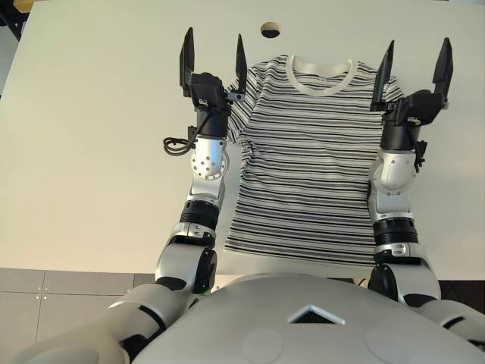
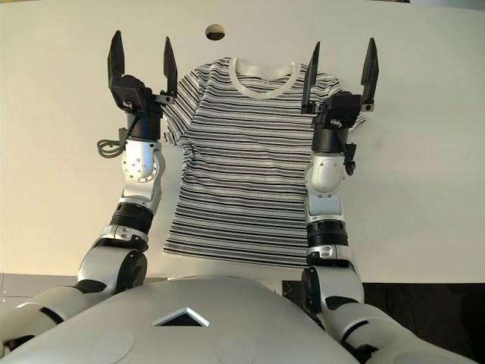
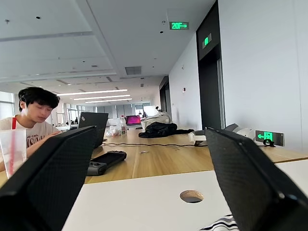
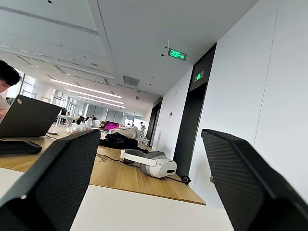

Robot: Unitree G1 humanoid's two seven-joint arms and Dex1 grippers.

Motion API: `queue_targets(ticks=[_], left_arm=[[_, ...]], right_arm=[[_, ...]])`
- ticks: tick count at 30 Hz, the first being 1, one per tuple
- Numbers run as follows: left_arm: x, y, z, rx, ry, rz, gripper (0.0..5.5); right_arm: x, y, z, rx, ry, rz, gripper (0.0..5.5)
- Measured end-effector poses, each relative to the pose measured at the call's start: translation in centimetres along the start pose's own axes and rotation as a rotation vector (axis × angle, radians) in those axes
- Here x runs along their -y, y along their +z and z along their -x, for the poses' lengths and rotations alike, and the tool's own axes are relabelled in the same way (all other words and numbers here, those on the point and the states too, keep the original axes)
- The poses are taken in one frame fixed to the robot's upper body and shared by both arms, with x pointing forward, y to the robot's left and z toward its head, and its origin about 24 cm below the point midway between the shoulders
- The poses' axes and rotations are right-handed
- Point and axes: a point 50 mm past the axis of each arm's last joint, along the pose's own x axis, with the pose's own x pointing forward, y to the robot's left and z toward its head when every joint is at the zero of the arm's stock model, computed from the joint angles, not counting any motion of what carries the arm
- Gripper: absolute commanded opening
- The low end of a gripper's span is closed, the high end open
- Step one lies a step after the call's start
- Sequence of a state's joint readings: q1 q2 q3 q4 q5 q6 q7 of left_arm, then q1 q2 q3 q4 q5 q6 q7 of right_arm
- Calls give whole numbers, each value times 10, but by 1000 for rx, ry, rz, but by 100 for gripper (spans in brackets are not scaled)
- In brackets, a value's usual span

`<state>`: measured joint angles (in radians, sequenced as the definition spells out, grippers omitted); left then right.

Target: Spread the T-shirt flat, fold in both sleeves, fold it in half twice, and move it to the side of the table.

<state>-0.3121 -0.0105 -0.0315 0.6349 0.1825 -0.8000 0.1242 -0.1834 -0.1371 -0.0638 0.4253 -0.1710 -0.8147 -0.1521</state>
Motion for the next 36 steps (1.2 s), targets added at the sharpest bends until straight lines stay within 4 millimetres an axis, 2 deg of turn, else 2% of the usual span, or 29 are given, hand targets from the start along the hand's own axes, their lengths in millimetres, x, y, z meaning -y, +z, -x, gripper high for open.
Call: queue_targets(ticks=[13,18,36], left_arm=[[4,0,1,11,-6,-11,411],[4,0,1,16,1,-14,411],[11,-2,-2,14,-34,-31,411]], right_arm=[[-1,3,1,37,8,26,387],[1,12,0,84,0,26,387],[9,11,4,76,-32,50,387]])
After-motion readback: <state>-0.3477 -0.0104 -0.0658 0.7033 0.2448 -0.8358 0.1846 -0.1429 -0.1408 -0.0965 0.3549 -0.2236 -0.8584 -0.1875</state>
